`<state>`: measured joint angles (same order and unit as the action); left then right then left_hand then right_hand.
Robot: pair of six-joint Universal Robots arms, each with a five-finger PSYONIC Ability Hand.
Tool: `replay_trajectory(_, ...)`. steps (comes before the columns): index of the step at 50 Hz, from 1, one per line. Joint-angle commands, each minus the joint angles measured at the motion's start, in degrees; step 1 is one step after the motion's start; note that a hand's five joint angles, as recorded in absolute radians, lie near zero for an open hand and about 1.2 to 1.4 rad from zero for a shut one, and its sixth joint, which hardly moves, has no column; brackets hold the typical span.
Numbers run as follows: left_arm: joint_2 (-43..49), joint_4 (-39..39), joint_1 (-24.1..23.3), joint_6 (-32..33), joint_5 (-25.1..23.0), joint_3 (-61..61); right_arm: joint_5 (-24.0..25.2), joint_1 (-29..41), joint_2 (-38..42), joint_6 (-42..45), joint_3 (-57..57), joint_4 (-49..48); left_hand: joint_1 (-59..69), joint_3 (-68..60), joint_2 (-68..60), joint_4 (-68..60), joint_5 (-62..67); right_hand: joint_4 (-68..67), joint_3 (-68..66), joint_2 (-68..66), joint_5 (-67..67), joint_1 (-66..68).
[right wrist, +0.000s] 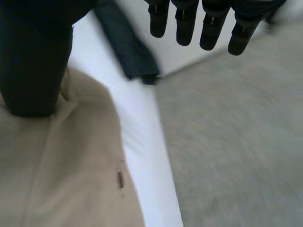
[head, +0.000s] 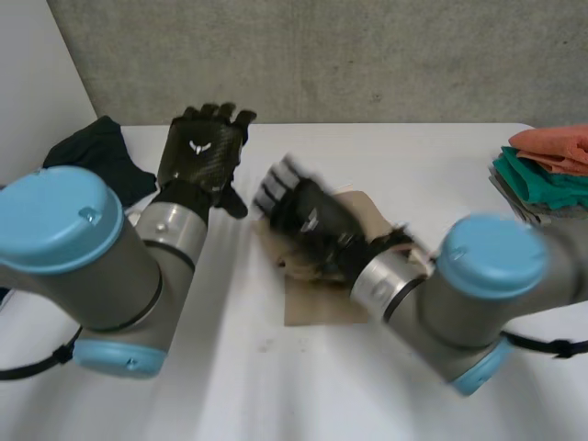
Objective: Fold the laundry.
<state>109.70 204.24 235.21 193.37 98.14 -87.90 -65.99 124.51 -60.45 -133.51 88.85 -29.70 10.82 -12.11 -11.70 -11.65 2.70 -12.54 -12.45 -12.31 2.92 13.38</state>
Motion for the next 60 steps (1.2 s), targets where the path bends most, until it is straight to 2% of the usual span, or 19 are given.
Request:
replay_trajectory(1,8.59,-1.55,-1.78,-0.45,-4.70,12.74,-3.09,-8.75,-9.95,-40.49,-2.00,7.36,0.57,0.72,0.31,0.26,-1.31,2.54,2.45,2.31,-2.92,-3.38)
replay_trajectory(5,15.36,-6.64,-2.74,-0.89,-8.75,20.73,-3.00,-13.06,-5.92,-41.04,-6.39,16.49,1.75,-0.46,-0.87,-0.92,-0.13,2.54,2.45,2.31,-2.92,-3.38)
replay_trajectory(11,26.69,-18.41,-4.59,-1.06,-8.67,33.47,-2.82,-14.65,4.19,-37.09,-17.82,32.14,2.92,-1.63,-2.04,-2.09,1.04,2.54,2.45,2.31,-2.92,-3.38)
replay_trajectory(17,29.34,-22.21,-4.85,-2.20,-7.36,36.04,-2.92,-15.53,9.21,-36.38,-21.70,34.18,4.44,-3.15,-3.56,-3.61,2.56,2.54,2.45,2.31,-2.92,-3.38)
replay_trajectory(23,32.86,-26.25,-5.64,-2.03,-3.67,36.48,-3.26,-15.53,12.90,-35.07,-23.36,36.02,4.61,-3.32,-3.73,-3.78,2.73,2.54,2.45,2.31,-2.92,-3.38)
replay_trajectory(27,34.79,-32.66,-5.73,-1.59,-2.70,37.27,-5.02,-15.35,15.54,-30.77,-24.95,37.34,4.27,-2.99,-3.39,-3.45,2.39,0.80,0.71,0.57,-1.17,-1.63)
replay_trajectory(31,34.62,-36.01,-5.73,-1.07,-2.34,37.27,-9.49,-15.44,16.33,-24.53,-25.65,39.01,3.43,-2.15,-2.55,-2.61,1.55,-4.09,-4.18,-4.32,3.71,3.25)
replay_trajectory(32,34.45,-36.27,-5.73,-1.06,-2.43,37.27,-11.77,-15.27,16.25,-21.73,-25.74,39.71,3.26,-1.98,-2.38,-2.44,1.38,-5.93,-6.02,-6.16,5.56,5.10)
replay_trajectory(35,32.43,-36.28,-5.82,-1.06,-2.52,37.27,-13.98,-14.74,15.63,-18.46,-25.65,39.98,3.09,-1.81,-2.21,-2.27,1.21,-6.46,-6.55,-6.68,6.08,5.62)
replay_trajectory(41,23.92,-35.75,-6.00,-1.59,-3.04,36.40,-14.95,-14.74,7.73,-17.40,-23.11,37.79,1.24,0.04,-0.37,-0.42,-0.63,-5.12,-5.21,-5.34,4.74,4.28)
replay_trajectory(49,13.37,-30.84,-6.26,-1.77,-3.83,29.83,-14.08,-14.56,-2.46,-17.57,-7.48,20.39,-0.61,1.89,1.48,1.43,-2.48,-1.58,-1.67,-1.81,1.21,0.75)
replay_trajectory(51,11.08,-28.99,-6.43,-1.77,-4.54,27.27,-13.20,-14.30,-5.19,-17.57,-3.44,17.49,-0.61,1.89,1.49,1.43,-2.49,-1.08,-1.17,-1.31,0.70,0.24)
replay_trajectory(55,6.15,-25.03,-6.87,-2.03,-7.96,20.67,-6.28,-13.77,-11.08,-16.44,7.89,11.96,-0.61,1.89,1.49,1.43,-2.49,0.61,0.52,0.38,-0.98,-1.44)
replay_trajectory(60,2.37,-22.74,-6.44,-3.61,-11.74,14.17,-1.16,-13.86,-10.30,-14.50,15.65,9.31,-0.10,1.39,0.98,0.93,-1.98,-0.23,-0.32,-0.46,-0.14,-0.60)
